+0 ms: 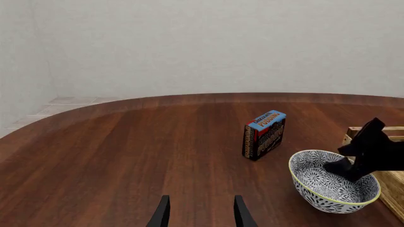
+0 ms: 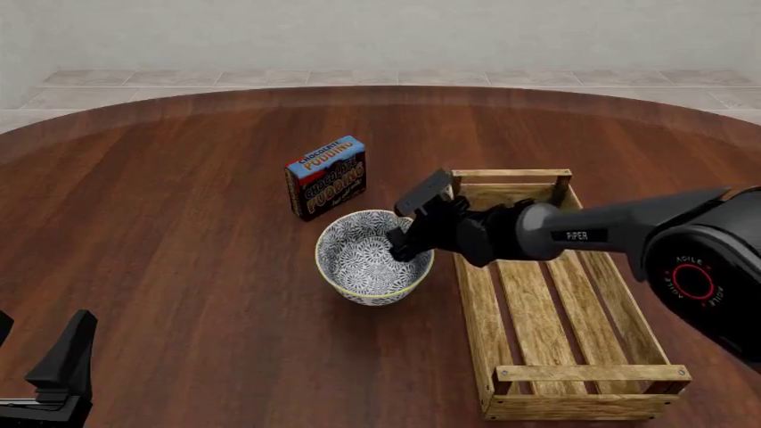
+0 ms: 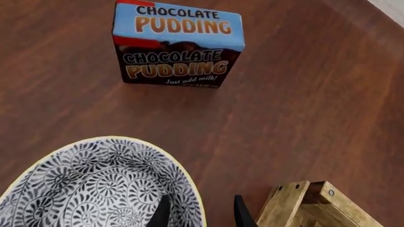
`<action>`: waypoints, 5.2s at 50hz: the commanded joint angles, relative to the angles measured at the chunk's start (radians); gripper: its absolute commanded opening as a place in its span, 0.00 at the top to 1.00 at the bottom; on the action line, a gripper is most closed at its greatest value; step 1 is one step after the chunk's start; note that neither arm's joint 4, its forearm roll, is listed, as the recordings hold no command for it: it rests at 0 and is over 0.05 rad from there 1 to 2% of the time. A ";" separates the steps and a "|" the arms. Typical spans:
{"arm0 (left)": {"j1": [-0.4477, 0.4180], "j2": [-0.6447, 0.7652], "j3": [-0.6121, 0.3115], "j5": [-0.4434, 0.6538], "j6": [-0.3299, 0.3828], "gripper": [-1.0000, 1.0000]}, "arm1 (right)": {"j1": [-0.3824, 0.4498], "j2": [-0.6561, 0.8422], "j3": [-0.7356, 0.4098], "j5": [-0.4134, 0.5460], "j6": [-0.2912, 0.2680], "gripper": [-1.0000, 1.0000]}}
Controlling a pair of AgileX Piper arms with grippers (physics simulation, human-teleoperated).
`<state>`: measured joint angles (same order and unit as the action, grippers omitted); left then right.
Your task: Pick up the bowl on the left and put it in the tray.
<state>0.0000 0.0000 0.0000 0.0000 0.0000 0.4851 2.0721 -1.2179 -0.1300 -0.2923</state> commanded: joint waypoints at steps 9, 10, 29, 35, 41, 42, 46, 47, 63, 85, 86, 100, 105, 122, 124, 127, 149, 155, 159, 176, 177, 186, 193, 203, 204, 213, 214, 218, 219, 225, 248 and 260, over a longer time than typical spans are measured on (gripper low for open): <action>0.000 0.000 0.000 0.000 0.000 0.00 | -0.004 0.031 -0.019 0.004 -0.003 0.00; 0.000 0.000 0.000 0.000 0.000 0.00 | -0.003 0.030 -0.018 0.004 -0.001 0.00; 0.000 0.000 0.000 0.000 0.000 0.00 | 0.005 0.037 0.016 -0.031 -0.013 1.00; 0.000 0.000 0.000 0.000 0.000 0.00 | 0.001 0.030 0.020 -0.032 -0.010 1.00; 0.000 0.000 0.000 0.000 0.000 0.00 | 0.002 0.022 0.034 -0.044 -0.010 1.00; 0.000 0.000 0.000 0.000 0.000 0.00 | 0.002 0.021 0.037 -0.047 -0.006 1.00; 0.000 0.000 0.000 0.000 0.000 0.00 | 0.006 0.020 0.046 -0.058 -0.001 1.00; 0.000 0.000 0.000 0.000 0.000 0.00 | 0.006 0.021 0.046 -0.060 -0.002 1.00; 0.000 0.000 0.000 0.000 0.000 0.00 | 0.044 -0.034 0.115 -0.113 -0.002 1.00; 0.000 0.000 0.000 0.000 0.000 0.00 | 0.089 -0.109 0.165 -0.116 0.015 1.00; 0.000 0.000 0.000 0.000 0.000 0.00 | 0.091 -0.110 0.168 -0.117 0.016 1.00; 0.000 0.000 0.000 0.000 0.000 0.00 | 0.128 -0.149 0.205 -0.132 0.059 1.00; 0.000 0.000 0.000 0.000 0.000 0.00 | 0.129 -0.158 0.206 -0.131 0.055 1.00; 0.000 0.000 0.000 0.000 0.000 0.00 | 0.145 -0.213 0.241 -0.151 0.084 1.00; 0.000 0.000 0.000 0.000 0.000 0.00 | 0.146 -0.221 0.244 -0.150 0.089 1.00; 0.000 0.000 0.000 0.000 0.000 0.00 | 0.148 -0.231 0.251 -0.153 0.088 1.00; 0.000 0.000 0.000 0.000 0.000 0.00 | 0.153 -0.360 0.271 -0.145 0.118 1.00; 0.000 0.000 0.000 0.000 0.000 0.00 | 0.168 -0.387 0.293 -0.150 0.120 1.00; 0.000 0.000 0.000 0.000 0.000 0.00 | 0.180 -0.395 0.300 -0.151 0.145 1.00; 0.000 0.000 0.000 0.000 0.000 0.00 | 0.273 -0.507 0.362 -0.122 0.265 1.00; 0.000 0.000 0.000 0.000 0.000 0.00 | 0.273 -0.507 0.363 -0.122 0.265 1.00; 0.000 0.000 0.000 0.000 0.000 0.00 | 0.290 -0.566 0.376 -0.119 0.319 1.00; 0.000 0.000 0.000 0.000 0.000 0.00 | 0.291 -0.569 0.388 -0.130 0.324 1.00; 0.000 0.000 0.000 0.000 0.000 0.00 | 0.281 -0.586 0.377 -0.126 0.313 1.00; 0.000 0.000 0.000 0.000 0.000 0.00 | 0.282 -0.590 0.378 -0.127 0.316 1.00; 0.000 0.000 0.000 0.000 0.000 0.00 | 0.292 -0.645 0.386 -0.118 0.304 1.00; 0.000 0.000 0.000 0.000 0.000 0.00 | 0.294 -0.652 0.387 -0.116 0.300 1.00; 0.000 0.000 0.000 0.000 0.000 0.00 | 0.294 -0.670 0.389 -0.110 0.293 1.00; 0.000 0.000 0.000 0.000 0.000 0.00 | 0.296 -0.675 0.391 -0.109 0.293 1.00; 0.000 0.000 0.000 0.000 0.000 0.00 | 0.299 -0.698 0.398 -0.107 0.283 1.00; 0.000 0.000 0.000 0.000 0.000 0.00 | 0.302 -0.828 0.401 -0.070 0.204 1.00; 0.000 0.000 0.000 0.000 0.000 0.00 | 0.279 -0.871 0.408 -0.071 0.201 1.00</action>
<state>0.0000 0.0000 0.0000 0.0000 0.0000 0.7737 1.2511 -0.8115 -0.2038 -0.0825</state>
